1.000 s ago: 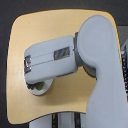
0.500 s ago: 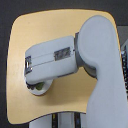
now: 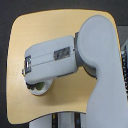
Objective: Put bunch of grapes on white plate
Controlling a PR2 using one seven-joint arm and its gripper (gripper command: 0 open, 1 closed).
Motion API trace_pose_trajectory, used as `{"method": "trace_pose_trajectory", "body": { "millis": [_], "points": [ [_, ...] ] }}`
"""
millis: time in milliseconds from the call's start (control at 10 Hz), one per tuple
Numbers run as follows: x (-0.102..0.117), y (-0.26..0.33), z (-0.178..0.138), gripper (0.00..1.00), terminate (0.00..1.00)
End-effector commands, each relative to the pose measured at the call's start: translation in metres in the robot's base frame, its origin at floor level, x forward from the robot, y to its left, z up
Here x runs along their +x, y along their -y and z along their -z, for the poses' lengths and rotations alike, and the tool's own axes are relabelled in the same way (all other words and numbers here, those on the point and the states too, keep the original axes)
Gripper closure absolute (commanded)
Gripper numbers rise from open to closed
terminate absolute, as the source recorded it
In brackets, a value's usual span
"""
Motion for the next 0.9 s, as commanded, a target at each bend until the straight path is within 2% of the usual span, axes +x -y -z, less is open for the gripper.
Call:
{"method": "trace_pose_trajectory", "body": {
  "millis": [0, 500, 800],
  "points": [
    [0.011, -0.020, -0.062, 0.00, 0.00],
    [0.049, -0.023, -0.150, 0.00, 0.00],
    [0.062, -0.010, -0.192, 0.00, 0.00]
  ]
}}
